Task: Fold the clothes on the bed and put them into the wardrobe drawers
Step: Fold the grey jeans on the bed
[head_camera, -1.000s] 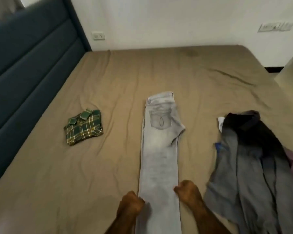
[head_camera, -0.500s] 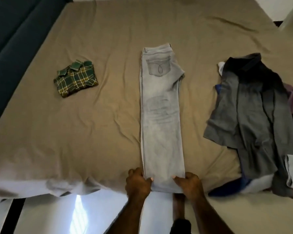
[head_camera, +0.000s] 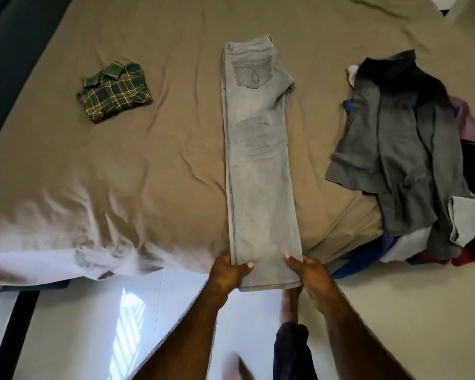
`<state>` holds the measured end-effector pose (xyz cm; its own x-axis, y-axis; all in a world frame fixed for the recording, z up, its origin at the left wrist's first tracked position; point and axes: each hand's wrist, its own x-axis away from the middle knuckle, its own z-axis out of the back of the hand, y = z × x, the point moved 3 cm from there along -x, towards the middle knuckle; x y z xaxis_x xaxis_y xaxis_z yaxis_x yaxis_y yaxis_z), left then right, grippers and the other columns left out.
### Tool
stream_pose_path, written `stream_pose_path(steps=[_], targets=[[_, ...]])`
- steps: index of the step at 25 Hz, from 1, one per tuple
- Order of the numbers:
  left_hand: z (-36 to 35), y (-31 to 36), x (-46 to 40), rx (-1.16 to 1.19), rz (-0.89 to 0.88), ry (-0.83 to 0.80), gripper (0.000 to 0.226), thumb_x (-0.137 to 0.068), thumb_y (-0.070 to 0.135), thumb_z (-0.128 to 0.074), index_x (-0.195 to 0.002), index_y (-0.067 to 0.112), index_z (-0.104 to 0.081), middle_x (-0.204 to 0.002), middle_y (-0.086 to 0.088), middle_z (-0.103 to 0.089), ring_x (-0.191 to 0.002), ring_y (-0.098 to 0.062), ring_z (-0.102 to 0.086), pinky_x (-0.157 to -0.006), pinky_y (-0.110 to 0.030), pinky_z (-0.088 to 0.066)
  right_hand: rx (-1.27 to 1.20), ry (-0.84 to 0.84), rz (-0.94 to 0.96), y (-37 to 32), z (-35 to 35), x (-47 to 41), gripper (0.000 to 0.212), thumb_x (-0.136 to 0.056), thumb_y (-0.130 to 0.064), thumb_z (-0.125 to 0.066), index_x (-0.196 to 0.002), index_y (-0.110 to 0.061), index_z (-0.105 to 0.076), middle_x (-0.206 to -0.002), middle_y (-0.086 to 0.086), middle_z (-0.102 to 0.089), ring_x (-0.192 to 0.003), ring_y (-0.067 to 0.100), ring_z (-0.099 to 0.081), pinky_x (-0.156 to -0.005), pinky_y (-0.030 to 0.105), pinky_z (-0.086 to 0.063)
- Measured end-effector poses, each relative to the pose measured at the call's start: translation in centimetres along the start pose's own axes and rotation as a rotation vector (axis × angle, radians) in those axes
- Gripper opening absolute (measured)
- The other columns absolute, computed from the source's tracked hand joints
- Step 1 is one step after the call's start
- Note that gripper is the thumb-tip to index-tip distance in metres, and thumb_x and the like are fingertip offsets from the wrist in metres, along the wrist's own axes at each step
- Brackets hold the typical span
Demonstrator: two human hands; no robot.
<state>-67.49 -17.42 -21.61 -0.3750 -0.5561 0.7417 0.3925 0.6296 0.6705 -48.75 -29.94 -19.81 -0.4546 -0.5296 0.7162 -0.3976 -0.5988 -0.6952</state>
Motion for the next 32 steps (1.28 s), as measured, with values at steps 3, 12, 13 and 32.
stream_pose_path(steps=[3,12,13,32], targets=[[-0.1,-0.6,0.2,-0.004,0.072,0.002,0.049,-0.094,0.016,-0.078,-0.139,0.011,-0.061,-0.123,-0.005,-0.072,-0.112,-0.028,-0.068,-0.092,-0.049,-0.062,-0.054,0.15,0.006,0.2,0.7,0.5,0.039,-0.097,-0.045,-0.07,-0.11,-0.008,-0.074,-0.104,0.009,-0.078,-0.098,0.032,-0.072,-0.083,0.045,-0.061],[0.1,-1.0,2.2,0.284,0.196,-0.169,0.039,-0.094,-0.009,-0.061,-0.132,-0.003,-0.06,-0.127,-0.024,-0.07,-0.106,-0.043,-0.073,-0.078,-0.047,-0.064,-0.424,-0.026,-0.195,0.9,0.7,2.2,0.05,-0.077,-0.013,-0.085,-0.12,0.005,-0.067,-0.114,0.026,-0.074,-0.108,0.043,-0.069,-0.092,0.057,-0.06],[0.4,-0.2,2.2,0.326,0.213,-0.181,0.04,-0.091,-0.01,-0.059,-0.131,-0.005,-0.06,-0.128,-0.026,-0.069,-0.104,-0.045,-0.073,-0.076,-0.046,-0.064,-0.428,-0.051,-0.185,0.1,0.8,2.1,0.06,-0.069,-0.014,-0.09,-0.121,0.005,-0.066,-0.113,0.026,-0.074,-0.105,0.042,-0.069,-0.088,0.054,-0.062],[1.2,18.0,-15.2,-0.444,-0.16,0.579,0.043,-0.087,0.046,-0.081,-0.111,0.013,-0.067,-0.112,-0.006,-0.07,-0.103,-0.03,-0.066,-0.086,-0.031,-0.051,0.136,0.255,0.063,-17.2,-0.5,-18.1,0.086,-0.057,-0.062,-0.087,-0.127,-0.018,-0.063,-0.12,0.001,-0.068,-0.105,0.027,-0.068,-0.096,0.043,-0.059]])
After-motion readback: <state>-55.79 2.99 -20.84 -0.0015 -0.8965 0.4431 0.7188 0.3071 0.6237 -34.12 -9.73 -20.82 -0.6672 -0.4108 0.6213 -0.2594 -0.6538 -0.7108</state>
